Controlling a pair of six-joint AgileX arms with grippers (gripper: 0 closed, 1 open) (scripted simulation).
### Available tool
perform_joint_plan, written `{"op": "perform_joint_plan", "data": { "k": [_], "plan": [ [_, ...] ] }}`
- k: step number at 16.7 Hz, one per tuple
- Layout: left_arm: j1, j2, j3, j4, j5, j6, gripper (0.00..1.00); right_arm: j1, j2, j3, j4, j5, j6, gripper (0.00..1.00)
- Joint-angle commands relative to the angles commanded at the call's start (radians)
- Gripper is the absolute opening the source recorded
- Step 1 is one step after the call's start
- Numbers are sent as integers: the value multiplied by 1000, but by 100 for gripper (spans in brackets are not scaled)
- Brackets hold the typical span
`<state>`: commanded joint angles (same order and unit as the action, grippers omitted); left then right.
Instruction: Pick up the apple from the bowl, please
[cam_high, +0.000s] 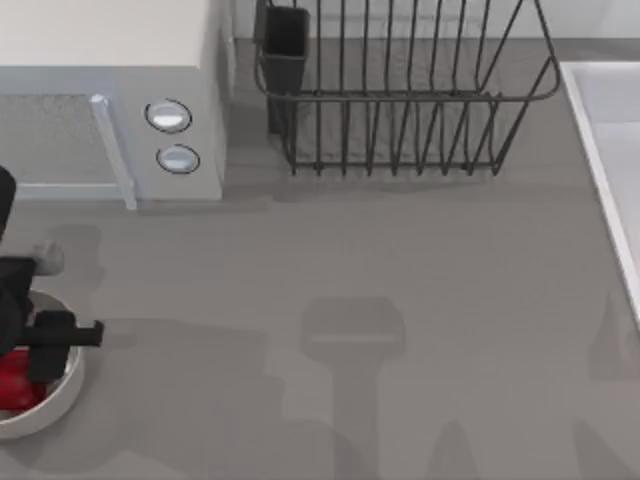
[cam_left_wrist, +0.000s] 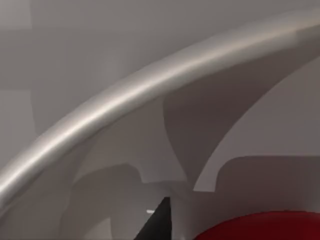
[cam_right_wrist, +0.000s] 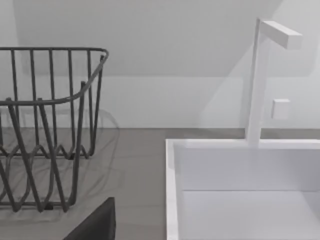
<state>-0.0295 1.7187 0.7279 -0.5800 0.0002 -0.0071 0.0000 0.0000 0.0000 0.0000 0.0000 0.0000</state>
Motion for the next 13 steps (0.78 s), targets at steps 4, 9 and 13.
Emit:
{"op": "perform_joint_plan", "data": {
  "k": [4, 9, 13],
  "plan": [
    [2, -100, 58, -90, -9, 12, 0, 0, 0, 0, 0, 0, 0, 100],
    [-1, -94, 270, -308, -9, 8, 0, 0, 0, 0, 0, 0, 0, 100],
    [-6, -110, 574, -651, -10, 3, 0, 0, 0, 0, 0, 0, 0, 100]
  ]
}}
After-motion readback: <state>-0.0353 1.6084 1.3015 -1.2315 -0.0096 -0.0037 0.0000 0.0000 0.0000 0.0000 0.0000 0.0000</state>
